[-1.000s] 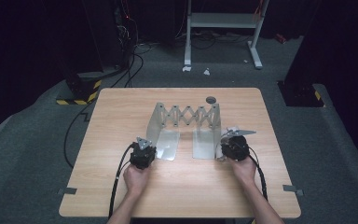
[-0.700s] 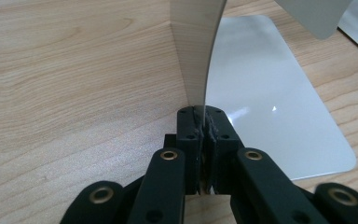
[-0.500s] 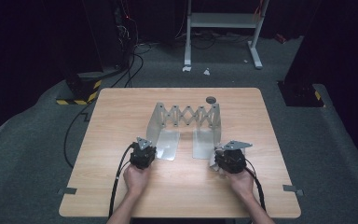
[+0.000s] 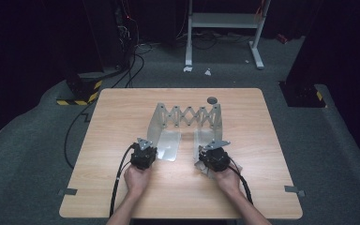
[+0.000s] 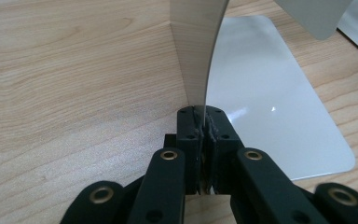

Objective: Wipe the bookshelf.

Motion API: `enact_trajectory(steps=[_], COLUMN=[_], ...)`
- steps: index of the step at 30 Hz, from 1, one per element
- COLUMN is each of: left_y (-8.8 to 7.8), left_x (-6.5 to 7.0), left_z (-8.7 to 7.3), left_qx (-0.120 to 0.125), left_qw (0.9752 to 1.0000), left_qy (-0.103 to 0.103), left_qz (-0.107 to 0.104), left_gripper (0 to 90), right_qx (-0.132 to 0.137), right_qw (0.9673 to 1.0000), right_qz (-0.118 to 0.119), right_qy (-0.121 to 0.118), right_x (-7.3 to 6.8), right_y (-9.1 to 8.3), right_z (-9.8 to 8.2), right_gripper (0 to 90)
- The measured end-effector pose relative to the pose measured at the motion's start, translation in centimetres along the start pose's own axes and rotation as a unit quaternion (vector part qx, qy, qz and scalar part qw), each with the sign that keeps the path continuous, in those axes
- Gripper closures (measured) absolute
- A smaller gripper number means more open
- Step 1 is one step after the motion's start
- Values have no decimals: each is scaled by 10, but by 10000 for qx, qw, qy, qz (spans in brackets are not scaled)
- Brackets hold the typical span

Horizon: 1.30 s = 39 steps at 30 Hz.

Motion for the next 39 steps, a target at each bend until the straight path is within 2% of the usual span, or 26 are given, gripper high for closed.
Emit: enact_trajectory(steps=[8, 17, 21, 27, 32, 37, 39], left_y=[0, 0, 0, 0, 0, 0, 0], left_x=[0, -2, -1, -1, -1, -1, -1], left_z=[0, 0, 0, 0, 0, 0, 0], left_qx=[-1, -5, 17, 17, 14, 14, 16], left_qw=[10000, 10000, 9999, 9999, 9999, 10000, 10000], left_qy=[8, 68, 96, 132, 129, 79, 73], left_qz=[-18, -12, 23, 66, 63, 52, 53], left_gripper=[848, 851, 851, 851, 851, 853, 854], right_qx=[-86, -167, -179, -182, -201, -238, -258], right_qw=[9999, 9988, 9981, 9984, 9988, 9984, 9977], right_qz=[-118, -399, -463, -413, -333, -324, -423], right_qy=[83, 218, 353, 345, 306, 400, 456], right_x=[11, 34, 42, 31, 19, 22, 29], right_y=[5, -4, -6, -2, 11, 15, 12], right_z=[-2, -9, -12, -3, 12, 12, 9], right_gripper=[888, 888, 888, 887, 887, 887, 887])
Point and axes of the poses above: each handheld gripper's, and its own axes: y roughly forward along the jaws, z roughly out of its top, x roughly to its right, the point moved 5 cm from there along y, roughly forward along the jaws, and after that the axes turned 1 degree about -y, right-handed, at the moved point
